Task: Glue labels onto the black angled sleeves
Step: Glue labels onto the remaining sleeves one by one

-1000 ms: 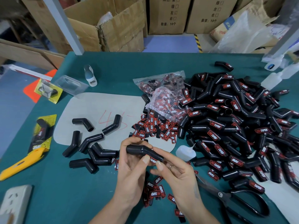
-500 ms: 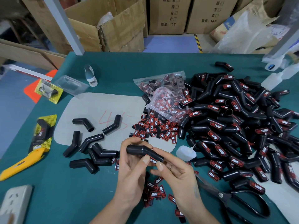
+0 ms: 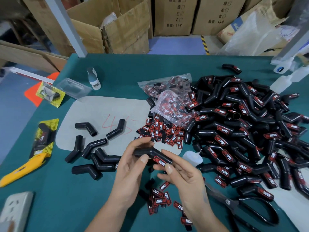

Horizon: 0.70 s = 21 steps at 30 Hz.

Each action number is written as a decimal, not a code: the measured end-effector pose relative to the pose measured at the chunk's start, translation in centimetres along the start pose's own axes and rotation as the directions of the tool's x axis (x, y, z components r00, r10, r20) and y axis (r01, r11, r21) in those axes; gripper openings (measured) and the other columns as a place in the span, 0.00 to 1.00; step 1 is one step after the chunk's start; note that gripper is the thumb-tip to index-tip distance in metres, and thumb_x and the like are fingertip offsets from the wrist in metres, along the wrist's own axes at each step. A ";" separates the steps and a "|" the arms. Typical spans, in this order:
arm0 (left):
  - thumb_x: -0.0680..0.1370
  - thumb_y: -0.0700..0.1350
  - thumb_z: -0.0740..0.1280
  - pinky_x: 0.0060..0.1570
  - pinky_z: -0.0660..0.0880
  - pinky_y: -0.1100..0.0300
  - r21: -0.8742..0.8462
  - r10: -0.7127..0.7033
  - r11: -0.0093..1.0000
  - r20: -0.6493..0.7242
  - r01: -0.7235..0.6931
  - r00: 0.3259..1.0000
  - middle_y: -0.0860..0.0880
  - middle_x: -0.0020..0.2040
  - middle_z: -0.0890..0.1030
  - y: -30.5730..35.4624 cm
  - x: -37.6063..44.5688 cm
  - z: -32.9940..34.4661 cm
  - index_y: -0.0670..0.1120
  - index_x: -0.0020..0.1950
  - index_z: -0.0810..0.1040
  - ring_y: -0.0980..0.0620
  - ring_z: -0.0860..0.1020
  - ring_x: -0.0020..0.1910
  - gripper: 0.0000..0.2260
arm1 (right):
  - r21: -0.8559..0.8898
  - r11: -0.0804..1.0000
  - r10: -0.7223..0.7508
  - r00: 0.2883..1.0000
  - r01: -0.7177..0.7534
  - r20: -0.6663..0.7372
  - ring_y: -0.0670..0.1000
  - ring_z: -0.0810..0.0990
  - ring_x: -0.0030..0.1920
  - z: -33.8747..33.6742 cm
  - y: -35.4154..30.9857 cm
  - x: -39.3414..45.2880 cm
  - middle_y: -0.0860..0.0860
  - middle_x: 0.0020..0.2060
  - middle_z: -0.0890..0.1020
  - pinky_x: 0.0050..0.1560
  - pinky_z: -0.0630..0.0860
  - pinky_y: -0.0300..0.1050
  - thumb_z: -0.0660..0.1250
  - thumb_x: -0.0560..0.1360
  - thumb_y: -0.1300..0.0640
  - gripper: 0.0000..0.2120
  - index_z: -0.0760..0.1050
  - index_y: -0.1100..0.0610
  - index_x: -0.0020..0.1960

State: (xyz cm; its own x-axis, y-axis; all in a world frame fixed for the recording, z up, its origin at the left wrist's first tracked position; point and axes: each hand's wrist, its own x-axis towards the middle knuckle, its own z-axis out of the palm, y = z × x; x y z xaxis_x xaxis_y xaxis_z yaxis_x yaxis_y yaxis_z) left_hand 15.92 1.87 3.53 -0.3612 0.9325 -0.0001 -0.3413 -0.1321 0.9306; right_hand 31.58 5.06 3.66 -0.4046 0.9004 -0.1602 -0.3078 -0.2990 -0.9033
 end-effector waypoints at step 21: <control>0.79 0.43 0.72 0.62 0.74 0.59 0.523 0.266 0.742 0.345 -0.419 0.900 0.51 0.58 0.78 1.2 0.7 -1.6 0.52 0.59 0.80 0.46 0.80 0.59 0.10 | -0.024 1.000 0.015 1.000 -0.015 0.020 0.59 0.87 0.45 -0.3 -0.1 0.1 0.63 0.47 0.86 0.46 0.84 0.47 0.70 0.79 0.39 0.18 0.82 0.53 0.57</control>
State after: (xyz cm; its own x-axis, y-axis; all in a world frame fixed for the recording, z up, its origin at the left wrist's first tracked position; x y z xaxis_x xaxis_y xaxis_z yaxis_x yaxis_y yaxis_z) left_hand 13.88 1.80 4.03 -0.1166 0.9203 0.3735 0.3518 -0.3135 0.8820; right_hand 31.80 5.27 3.63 -0.4266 0.8891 -0.1658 -0.2812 -0.3046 -0.9100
